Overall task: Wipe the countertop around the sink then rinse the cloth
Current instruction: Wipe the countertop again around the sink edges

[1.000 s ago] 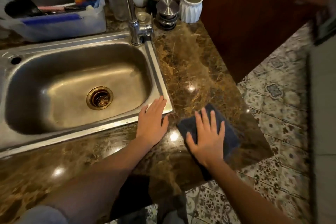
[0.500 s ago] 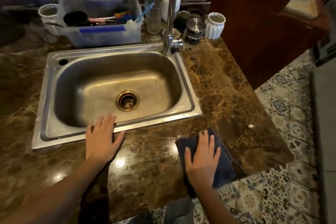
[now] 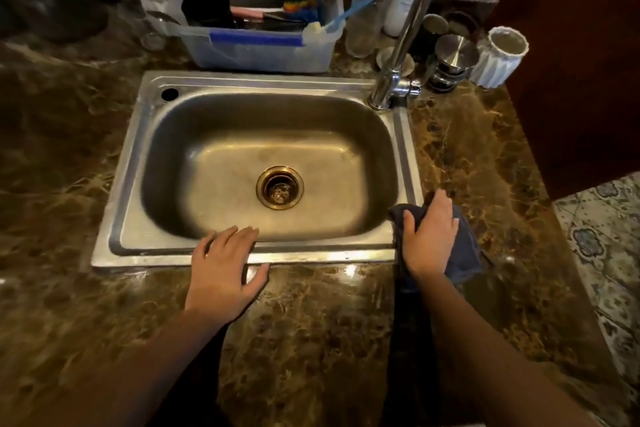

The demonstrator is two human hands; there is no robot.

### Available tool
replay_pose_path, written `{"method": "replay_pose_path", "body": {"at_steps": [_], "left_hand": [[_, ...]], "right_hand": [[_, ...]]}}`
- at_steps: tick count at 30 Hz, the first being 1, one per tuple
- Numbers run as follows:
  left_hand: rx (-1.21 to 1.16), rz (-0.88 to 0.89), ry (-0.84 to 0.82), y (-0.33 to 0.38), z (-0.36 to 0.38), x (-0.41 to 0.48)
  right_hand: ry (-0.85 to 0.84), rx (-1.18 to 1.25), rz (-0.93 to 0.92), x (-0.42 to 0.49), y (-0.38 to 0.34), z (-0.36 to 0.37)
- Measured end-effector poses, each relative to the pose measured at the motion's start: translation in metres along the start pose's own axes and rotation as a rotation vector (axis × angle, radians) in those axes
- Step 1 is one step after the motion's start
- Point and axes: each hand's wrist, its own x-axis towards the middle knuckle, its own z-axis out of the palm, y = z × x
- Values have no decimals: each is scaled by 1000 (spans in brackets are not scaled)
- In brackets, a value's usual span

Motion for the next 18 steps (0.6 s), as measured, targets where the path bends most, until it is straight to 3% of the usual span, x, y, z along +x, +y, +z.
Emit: {"method": "replay_pose_path", "body": {"at_steps": [11, 18], "left_hand": [[-9, -5, 19, -2, 3, -1], [16, -9, 56, -1, 4, -2]], "right_hand": [[1, 42, -218, 146, -61, 26], [-31, 194, -227, 138, -47, 20]]}}
